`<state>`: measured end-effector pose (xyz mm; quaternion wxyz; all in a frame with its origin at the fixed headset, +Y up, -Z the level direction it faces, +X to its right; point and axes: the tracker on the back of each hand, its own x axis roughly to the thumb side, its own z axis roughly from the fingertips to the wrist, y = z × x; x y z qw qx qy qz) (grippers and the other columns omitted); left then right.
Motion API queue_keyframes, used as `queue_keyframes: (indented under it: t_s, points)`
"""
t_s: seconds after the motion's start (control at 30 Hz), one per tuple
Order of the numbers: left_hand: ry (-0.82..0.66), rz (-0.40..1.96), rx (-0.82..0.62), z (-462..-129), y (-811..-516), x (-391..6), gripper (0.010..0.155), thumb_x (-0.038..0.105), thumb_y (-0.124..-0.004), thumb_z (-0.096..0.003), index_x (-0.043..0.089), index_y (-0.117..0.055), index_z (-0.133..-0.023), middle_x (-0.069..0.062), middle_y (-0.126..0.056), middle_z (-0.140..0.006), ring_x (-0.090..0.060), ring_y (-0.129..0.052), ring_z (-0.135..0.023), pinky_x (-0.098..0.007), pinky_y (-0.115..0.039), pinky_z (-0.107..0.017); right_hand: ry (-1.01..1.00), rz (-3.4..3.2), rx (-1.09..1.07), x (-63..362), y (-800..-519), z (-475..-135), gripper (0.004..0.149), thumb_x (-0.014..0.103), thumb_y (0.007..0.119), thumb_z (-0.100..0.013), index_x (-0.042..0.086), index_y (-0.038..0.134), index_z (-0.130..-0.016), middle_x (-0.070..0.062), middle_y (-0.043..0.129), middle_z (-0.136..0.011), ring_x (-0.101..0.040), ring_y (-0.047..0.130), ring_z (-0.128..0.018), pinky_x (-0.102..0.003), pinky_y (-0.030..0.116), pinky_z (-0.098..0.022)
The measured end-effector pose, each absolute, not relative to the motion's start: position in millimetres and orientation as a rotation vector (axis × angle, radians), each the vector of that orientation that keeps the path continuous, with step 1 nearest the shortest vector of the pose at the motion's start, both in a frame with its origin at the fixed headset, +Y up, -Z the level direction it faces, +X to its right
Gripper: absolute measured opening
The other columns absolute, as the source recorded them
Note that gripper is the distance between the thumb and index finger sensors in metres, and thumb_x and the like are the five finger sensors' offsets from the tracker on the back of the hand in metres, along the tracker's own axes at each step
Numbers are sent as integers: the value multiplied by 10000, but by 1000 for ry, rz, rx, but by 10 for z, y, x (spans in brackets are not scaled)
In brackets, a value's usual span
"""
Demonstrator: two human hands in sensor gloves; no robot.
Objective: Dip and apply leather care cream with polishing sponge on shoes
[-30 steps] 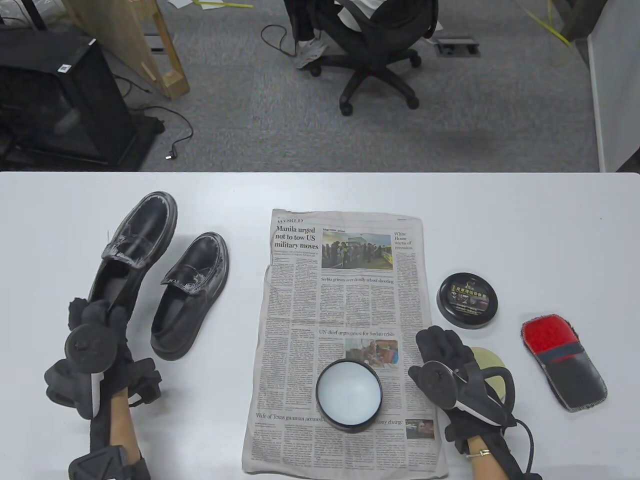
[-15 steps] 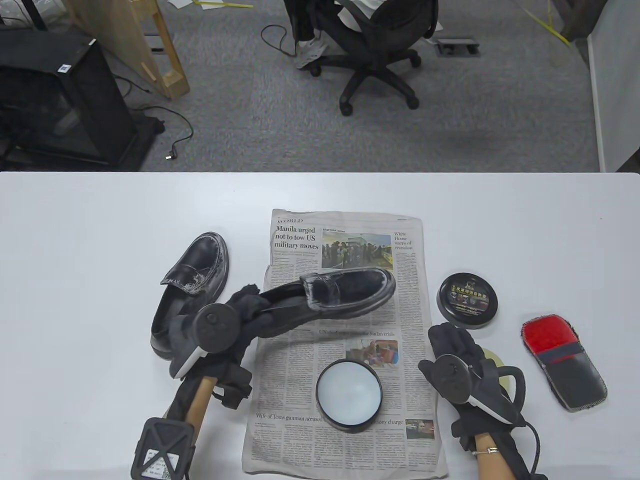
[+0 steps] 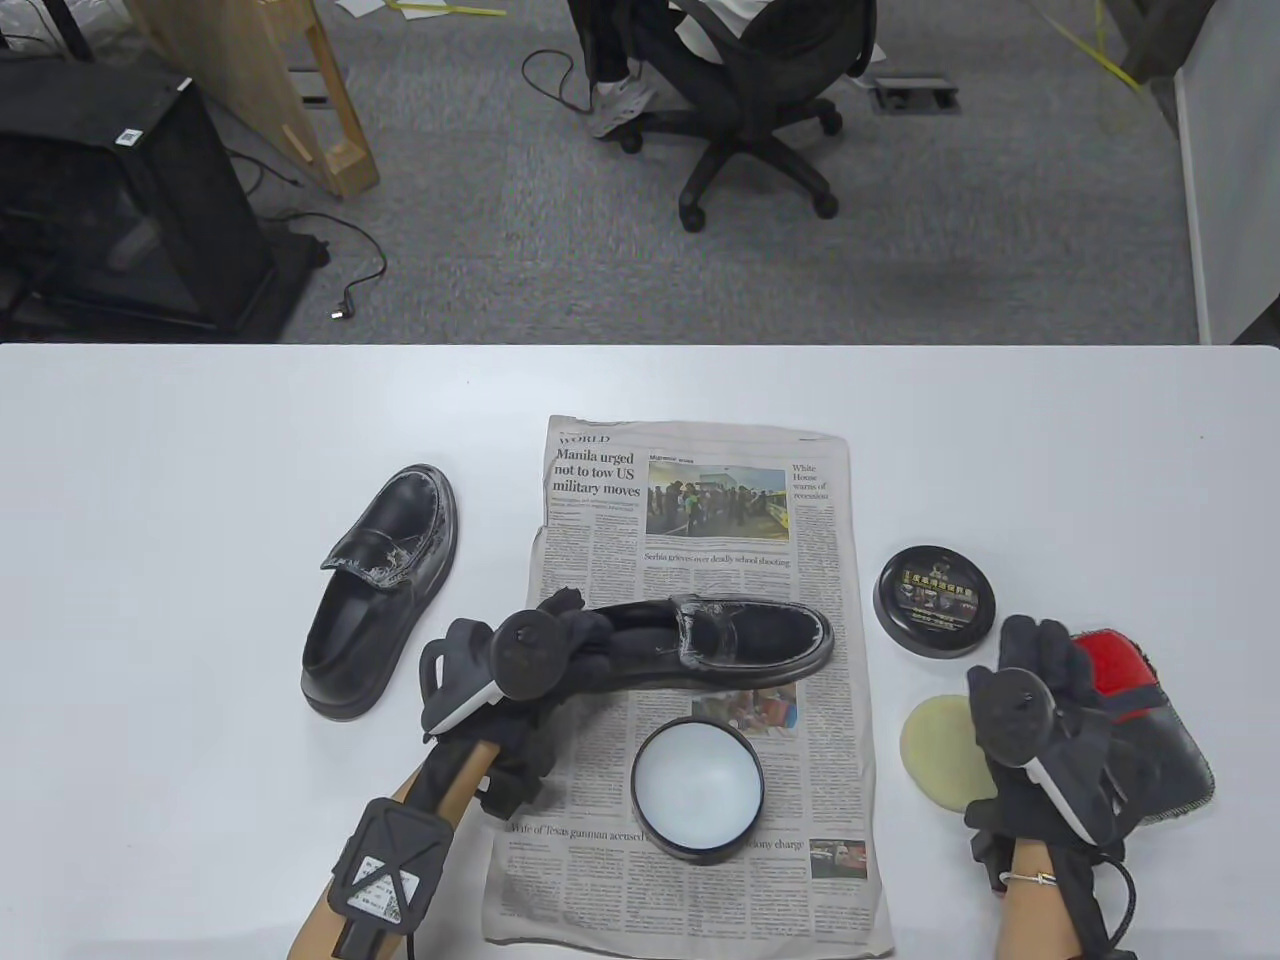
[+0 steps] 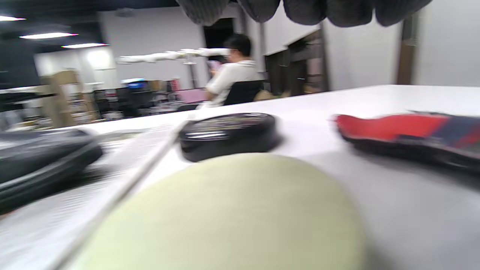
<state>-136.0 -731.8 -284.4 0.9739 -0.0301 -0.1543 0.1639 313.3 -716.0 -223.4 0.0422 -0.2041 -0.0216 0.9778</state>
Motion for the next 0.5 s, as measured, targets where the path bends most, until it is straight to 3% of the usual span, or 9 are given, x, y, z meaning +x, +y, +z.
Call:
queue_keyframes:
  t_s: [0.17,0.33,0.37,0.4,0.5]
  points:
    - [-357,161,-17,-2830,-7172,-1196,938,579,-772,-489,225,-293,-1213,-196,-467,-1262,-442,-567,-1108,-615,-628,-745,271,2930,-917,3652,-7483,-2290,734,451,549,-624,60,284,-1185,-304,313,-1195,-617,408,-1027,-670,495,-698]
    - [-382,-7,-154,-2955,-7350,-969,941,636,-746,-467,207,-367,-1214,-181,-544,-1246,-422,-644,-1082,-587,-677,-730,480,2841,-994,3850,-7716,-2283,816,503,593,-593,83,224,-1188,-260,271,-1210,-586,374,-1054,-673,494,-709]
    - [-348,-37,-109,-2961,-7360,-946,929,633,-754,-458,217,-387,-1204,-166,-581,-1223,-398,-689,-1054,-552,-701,-726,484,2870,-1025,3865,-7733,-2288,806,488,611,-591,98,232,-1186,-236,277,-1213,-564,380,-1061,-659,498,-717]
    - [-339,-53,-70,-2968,-7356,-939,916,642,-769,-426,240,-455,-1187,-117,-676,-1187,-351,-772,-1019,-524,-743,-713,471,2911,-1053,3867,-7736,-2294,761,465,620,-593,142,258,-1179,-202,314,-1213,-530,422,-1066,-631,529,-724]
    - [-339,-47,-92,-3007,-7356,-953,880,641,-787,-405,276,-515,-1157,-64,-732,-1151,-302,-802,-994,-478,-767,-706,399,3037,-1135,3845,-7720,-2319,566,394,602,-614,231,425,-1127,-112,466,-1187,-444,586,-1045,-518,648,-722]
